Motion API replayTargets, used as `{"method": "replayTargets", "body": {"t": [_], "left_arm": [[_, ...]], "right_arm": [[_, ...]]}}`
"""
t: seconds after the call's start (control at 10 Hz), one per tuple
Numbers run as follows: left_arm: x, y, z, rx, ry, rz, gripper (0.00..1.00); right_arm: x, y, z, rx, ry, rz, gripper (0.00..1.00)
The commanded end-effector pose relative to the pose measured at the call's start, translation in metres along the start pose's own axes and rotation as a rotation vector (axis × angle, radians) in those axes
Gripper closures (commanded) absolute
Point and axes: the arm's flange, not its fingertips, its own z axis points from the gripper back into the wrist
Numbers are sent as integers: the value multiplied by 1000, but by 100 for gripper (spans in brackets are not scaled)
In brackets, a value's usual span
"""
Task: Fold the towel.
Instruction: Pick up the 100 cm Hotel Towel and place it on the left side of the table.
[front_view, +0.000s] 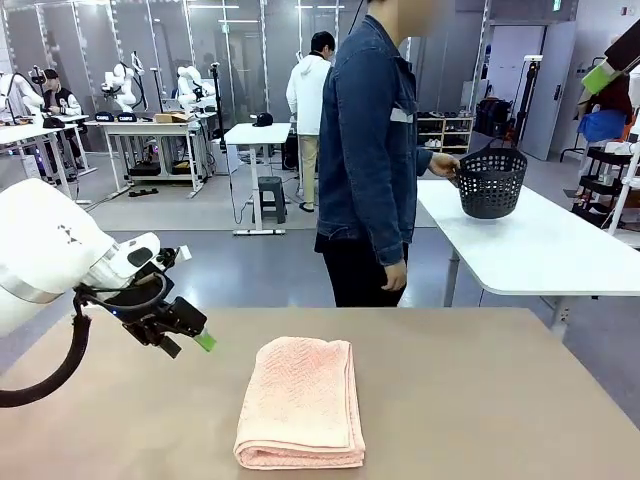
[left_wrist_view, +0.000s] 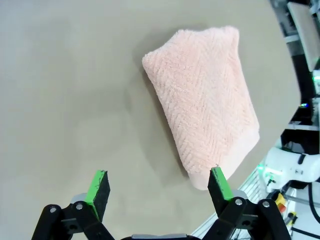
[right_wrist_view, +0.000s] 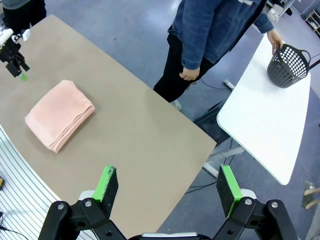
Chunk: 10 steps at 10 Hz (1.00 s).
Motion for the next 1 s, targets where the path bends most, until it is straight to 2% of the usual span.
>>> {"method": "replayTargets", "body": {"t": [0.0, 0.5, 0.6, 0.7, 0.9], "left_arm": [[2, 2, 6, 5, -22, 9, 0], [2, 4, 5, 10, -11, 7, 0], [3, 6, -2, -128, -34, -67, 0], [3, 8, -12, -115, -22, -57, 0], [-2, 10, -28, -131, -65, -22, 0]], "right_arm": [[-1, 0, 1, 0, 4, 9, 0], [-1, 0, 1, 0, 4, 9, 0], [-1, 0, 1, 0, 4, 9, 0], [-1, 0, 1, 0, 4, 9, 0], [-1, 0, 1, 0, 4, 9, 0]]}}
